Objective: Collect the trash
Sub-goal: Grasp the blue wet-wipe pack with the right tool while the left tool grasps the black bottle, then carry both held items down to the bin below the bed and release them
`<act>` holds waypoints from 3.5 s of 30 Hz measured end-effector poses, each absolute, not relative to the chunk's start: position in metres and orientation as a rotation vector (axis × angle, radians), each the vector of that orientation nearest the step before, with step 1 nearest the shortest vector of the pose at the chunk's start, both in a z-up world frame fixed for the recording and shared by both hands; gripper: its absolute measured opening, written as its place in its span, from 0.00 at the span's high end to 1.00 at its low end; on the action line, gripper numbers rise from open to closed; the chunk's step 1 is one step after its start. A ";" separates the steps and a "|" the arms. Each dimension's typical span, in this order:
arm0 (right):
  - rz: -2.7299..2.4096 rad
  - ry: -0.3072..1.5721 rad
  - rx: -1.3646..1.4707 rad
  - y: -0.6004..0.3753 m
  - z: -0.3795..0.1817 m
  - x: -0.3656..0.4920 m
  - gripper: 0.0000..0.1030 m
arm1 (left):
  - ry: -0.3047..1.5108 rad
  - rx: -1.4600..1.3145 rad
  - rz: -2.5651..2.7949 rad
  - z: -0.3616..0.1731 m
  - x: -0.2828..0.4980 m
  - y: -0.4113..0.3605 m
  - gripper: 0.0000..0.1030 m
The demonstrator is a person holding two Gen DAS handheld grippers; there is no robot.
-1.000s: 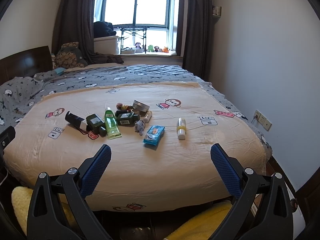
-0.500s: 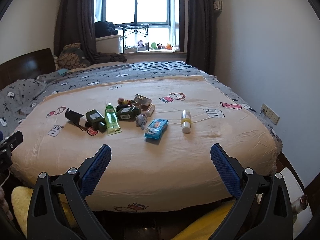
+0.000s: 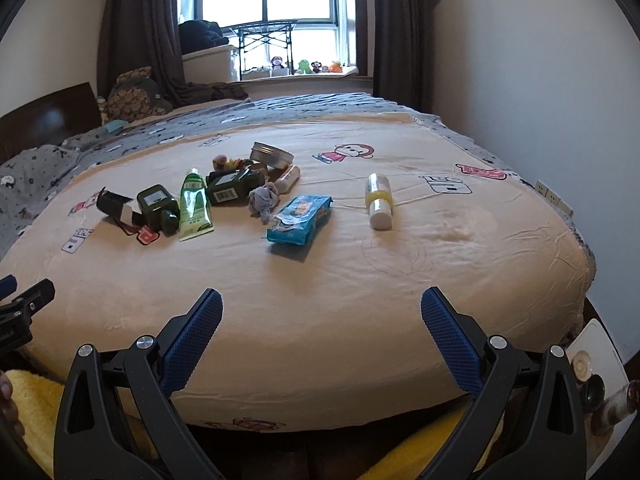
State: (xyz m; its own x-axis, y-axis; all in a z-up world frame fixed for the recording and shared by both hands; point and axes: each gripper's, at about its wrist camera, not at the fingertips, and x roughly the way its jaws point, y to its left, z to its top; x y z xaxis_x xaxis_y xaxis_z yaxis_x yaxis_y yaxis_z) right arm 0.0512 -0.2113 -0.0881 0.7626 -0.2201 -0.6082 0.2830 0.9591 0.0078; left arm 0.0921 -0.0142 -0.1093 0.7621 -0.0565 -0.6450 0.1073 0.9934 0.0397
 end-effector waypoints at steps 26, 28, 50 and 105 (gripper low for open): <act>-0.230 0.787 0.110 -0.228 -0.123 0.182 0.47 | 0.750 -0.012 -0.067 -0.111 0.263 -0.007 0.08; -0.230 0.789 0.112 -0.231 -0.125 0.184 0.53 | 0.764 -0.016 -0.051 -0.115 0.278 -0.005 0.08; -0.185 0.750 0.122 -0.239 -0.115 0.165 0.62 | 0.850 -0.011 -0.184 -0.139 0.285 -0.019 0.70; 0.078 1.281 0.285 -0.153 -0.288 0.013 0.60 | 1.378 0.077 -0.523 -0.342 0.044 -0.068 0.71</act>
